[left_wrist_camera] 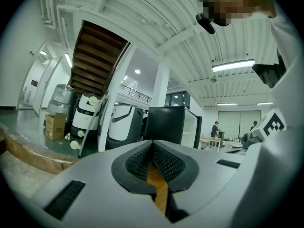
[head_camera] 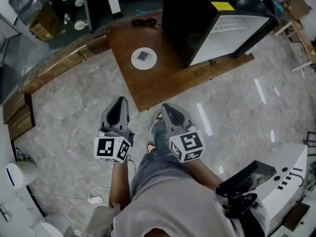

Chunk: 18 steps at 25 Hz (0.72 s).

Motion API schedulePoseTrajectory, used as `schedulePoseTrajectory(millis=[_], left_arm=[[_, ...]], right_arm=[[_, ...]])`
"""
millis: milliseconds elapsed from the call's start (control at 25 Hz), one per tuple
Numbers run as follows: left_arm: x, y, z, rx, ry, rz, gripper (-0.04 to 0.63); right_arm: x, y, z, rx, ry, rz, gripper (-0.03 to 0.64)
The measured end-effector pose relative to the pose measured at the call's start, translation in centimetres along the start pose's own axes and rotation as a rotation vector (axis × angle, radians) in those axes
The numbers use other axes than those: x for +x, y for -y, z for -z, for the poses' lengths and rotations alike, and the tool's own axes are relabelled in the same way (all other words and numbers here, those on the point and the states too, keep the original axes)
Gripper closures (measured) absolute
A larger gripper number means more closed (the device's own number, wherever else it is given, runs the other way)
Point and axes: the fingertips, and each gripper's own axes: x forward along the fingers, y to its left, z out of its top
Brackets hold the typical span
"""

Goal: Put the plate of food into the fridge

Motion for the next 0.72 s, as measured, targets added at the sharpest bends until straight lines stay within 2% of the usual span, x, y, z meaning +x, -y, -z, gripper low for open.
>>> schedulePoseTrajectory(millis=[160, 280, 400, 560, 720], left_arm=[[11.6, -4.5, -1.4, 0.029, -0.025, 0.016, 0.575], [22.9, -9.9, -3.1, 0.025, -0.021, 0.04, 0.575], [32.6, -13.8, -1.7, 0.062, -0.073, 0.075, 0.574], [38.6, -16.6, 1.7, 0.125, -0.188, 0.094, 0.574], [42.6, -19.7, 6.1, 0.117, -0.324, 0.136, 0.574]], right_arm=[[9.6, 6.9, -4.8, 0.002, 0.015, 0.034, 0.598], [20.0, 12.5, -8.5, 0.024, 0.005, 0.049, 0.598], [28.3, 18.3, -9.5, 0.069, -0.029, 0.057, 0.598], [33.0, 22.0, -8.0, 0.104, -0.08, 0.062, 0.598], [36.5, 23.8, -5.8, 0.147, -0.136, 0.092, 0.598]])
